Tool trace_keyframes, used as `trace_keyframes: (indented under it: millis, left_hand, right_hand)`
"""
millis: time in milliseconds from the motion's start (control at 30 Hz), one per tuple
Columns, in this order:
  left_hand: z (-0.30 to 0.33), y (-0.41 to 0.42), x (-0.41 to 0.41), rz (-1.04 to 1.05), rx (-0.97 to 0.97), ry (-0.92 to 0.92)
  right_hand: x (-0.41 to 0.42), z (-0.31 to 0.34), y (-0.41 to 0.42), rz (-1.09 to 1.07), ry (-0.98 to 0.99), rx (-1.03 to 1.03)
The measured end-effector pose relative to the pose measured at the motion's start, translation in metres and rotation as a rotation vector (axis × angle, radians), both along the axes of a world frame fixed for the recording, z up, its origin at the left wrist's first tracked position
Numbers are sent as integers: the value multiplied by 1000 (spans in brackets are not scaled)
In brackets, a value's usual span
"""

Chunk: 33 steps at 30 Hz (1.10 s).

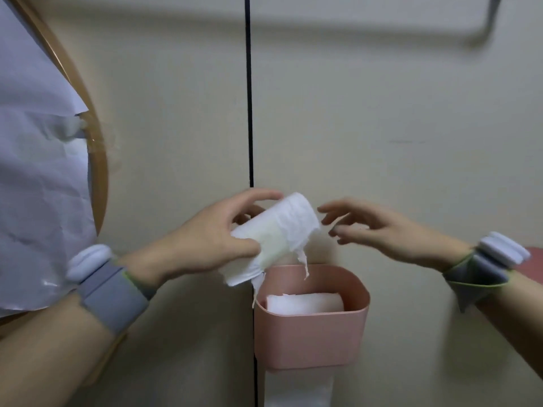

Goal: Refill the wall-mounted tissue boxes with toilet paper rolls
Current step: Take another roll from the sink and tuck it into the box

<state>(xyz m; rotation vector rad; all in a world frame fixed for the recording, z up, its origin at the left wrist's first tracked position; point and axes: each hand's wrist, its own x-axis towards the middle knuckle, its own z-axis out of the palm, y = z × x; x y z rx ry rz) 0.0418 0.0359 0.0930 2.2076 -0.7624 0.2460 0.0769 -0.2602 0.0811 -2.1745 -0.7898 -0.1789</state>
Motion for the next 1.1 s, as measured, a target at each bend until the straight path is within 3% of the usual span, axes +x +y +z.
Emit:
trace_keyframes:
  millis: [67, 300, 467, 733, 900, 1100]
  left_hand:
    - [7, -25, 8, -59, 137, 45]
    - [-11, -69, 34, -159, 431, 109]
    - [-21, -72, 42, -147, 450, 142]
    - [-47, -59, 45, -189, 430, 267]
    - [-50, -55, 46, -170, 449, 303]
    - [-53, -56, 43, -152, 573, 281]
  right_hand:
    - [-7, 8, -10, 22, 43, 97]
    - [-17, -9, -16, -102, 58, -161]
    - [-11, -23, -2, -165, 14, -346]
    - [-8, -41, 1, -69, 92, -441]
    - [-7, -47, 9, -6, -40, -625]
    - [0, -33, 22, 35, 120, -834]
